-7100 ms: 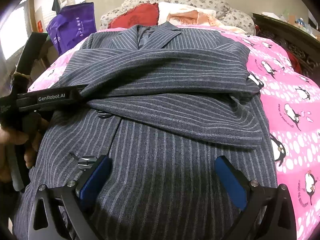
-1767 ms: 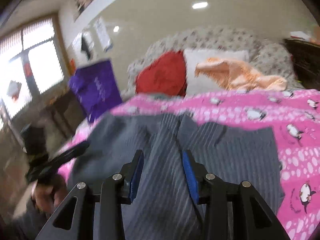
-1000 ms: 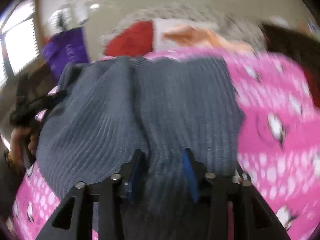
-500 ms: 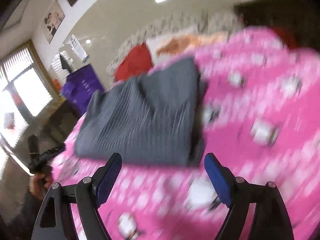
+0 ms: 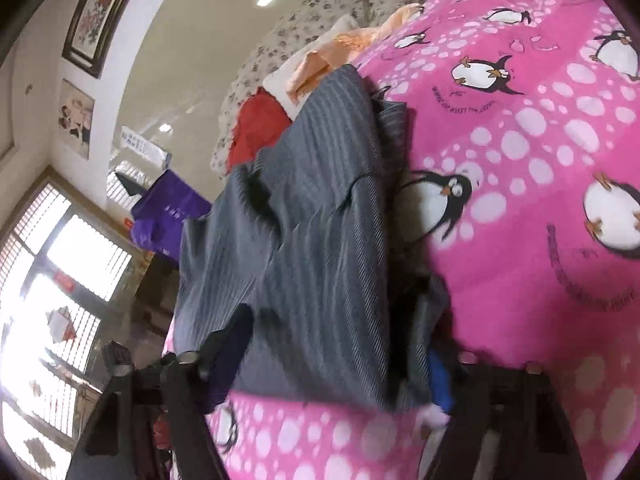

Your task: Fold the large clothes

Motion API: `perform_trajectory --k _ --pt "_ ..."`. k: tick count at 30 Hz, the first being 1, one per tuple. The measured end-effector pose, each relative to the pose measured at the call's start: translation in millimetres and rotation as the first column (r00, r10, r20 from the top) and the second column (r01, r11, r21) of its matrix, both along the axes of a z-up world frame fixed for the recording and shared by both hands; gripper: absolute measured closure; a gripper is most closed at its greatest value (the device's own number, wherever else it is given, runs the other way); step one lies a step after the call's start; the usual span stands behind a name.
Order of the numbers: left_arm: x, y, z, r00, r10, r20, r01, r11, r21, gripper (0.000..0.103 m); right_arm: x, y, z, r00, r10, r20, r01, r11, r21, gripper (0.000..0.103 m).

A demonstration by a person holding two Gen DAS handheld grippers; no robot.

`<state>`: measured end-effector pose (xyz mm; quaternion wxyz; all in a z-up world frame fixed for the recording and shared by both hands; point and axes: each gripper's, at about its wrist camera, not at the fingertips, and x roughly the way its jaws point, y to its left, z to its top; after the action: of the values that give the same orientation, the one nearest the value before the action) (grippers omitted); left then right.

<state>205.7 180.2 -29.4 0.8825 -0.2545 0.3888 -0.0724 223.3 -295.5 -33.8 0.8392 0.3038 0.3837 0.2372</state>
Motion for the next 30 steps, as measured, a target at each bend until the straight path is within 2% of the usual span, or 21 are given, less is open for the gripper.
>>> perform_trajectory --k 1,2,3,4,6,9,11,14,19,22,23,25,26,28,30 --pt "4.6 3.0 0.3 1.000 0.012 0.006 -0.011 0.999 -0.042 0.006 1.1 -0.2 -1.4 1.000 -0.001 -0.005 0.001 1.000 -0.004 0.047" --pt "7.4 4.9 -0.4 1.000 0.010 0.011 -0.009 0.996 -0.090 0.023 1.3 -1.9 -3.8 1.000 0.002 -0.004 -0.002 1.000 0.012 0.054" --pt "10.2 5.7 -2.0 1.000 -0.005 0.007 0.006 0.993 -0.120 0.055 1.1 -6.7 -3.3 1.000 0.003 0.005 -0.003 0.999 0.048 0.057" --pt "12.0 4.8 -7.2 1.000 -0.011 -0.016 0.009 0.990 -0.142 0.060 -0.9 -11.0 -4.1 1.000 0.002 0.014 -0.003 0.997 0.074 0.061" --pt "7.6 3.5 -8.4 1.000 -0.008 -0.010 0.007 0.991 -0.132 0.080 -3.9 -15.5 -4.7 1.000 0.010 0.027 -0.013 0.995 0.104 0.066" --pt "-6.8 5.3 -1.0 1.000 -0.021 -0.005 0.020 0.988 -0.152 0.087 -11.4 -14.9 2.0 0.998 0.034 0.052 -0.038 0.996 0.081 0.076" --pt "-24.8 5.8 10.3 0.998 -0.056 0.021 0.058 0.987 -0.151 0.088 -22.3 -14.9 9.3 0.996 0.052 0.072 -0.057 0.996 0.072 0.081" --pt "-48.6 7.6 19.9 0.995 -0.097 0.030 0.100 0.984 -0.148 0.089 -44.3 -14.8 14.9 0.991 0.107 0.080 -0.113 0.991 0.069 0.082" --pt "-105.4 15.5 20.0 0.988 -0.156 0.002 0.154 0.971 -0.181 0.089 -92.8 -24.3 19.4 0.983 0.175 0.056 -0.179 0.980 0.088 0.083" --pt "-131.0 8.2 18.4 0.980 -0.197 -0.008 0.194 0.970 -0.148 0.086 -118.2 -30.7 20.3 0.977 0.208 0.038 -0.210 0.975 0.068 0.082" --pt "-133.6 6.7 15.6 0.982 -0.186 -0.018 0.183 0.976 -0.115 0.079 -121.5 -32.3 19.4 0.977 0.214 0.025 -0.215 0.975 0.053 0.080" --pt "-132.1 10.8 7.5 0.988 -0.148 -0.039 0.143 0.985 -0.096 0.060 -121.0 -38.3 21.4 0.985 0.174 0.002 -0.174 0.985 -0.008 0.078" --pt "-132.4 14.4 4.5 0.991 -0.126 -0.049 0.120 0.987 -0.105 0.044 -118.2 -41.2 24.2 0.990 0.142 -0.007 -0.142 0.989 -0.032 0.078" --pt "-131.8 19.0 0.6 0.994 -0.105 -0.042 0.097 0.984 -0.150 0.039 -117.4 -44.7 36.2 0.997 0.075 0.008 -0.074 0.993 -0.094 0.077" --pt "-126.0 19.3 -0.1 0.993 -0.113 -0.037 0.106 0.980 -0.168 0.033 -121.3 -41.6 59.2 0.996 0.020 0.091 -0.003 0.984 -0.179 0.077"
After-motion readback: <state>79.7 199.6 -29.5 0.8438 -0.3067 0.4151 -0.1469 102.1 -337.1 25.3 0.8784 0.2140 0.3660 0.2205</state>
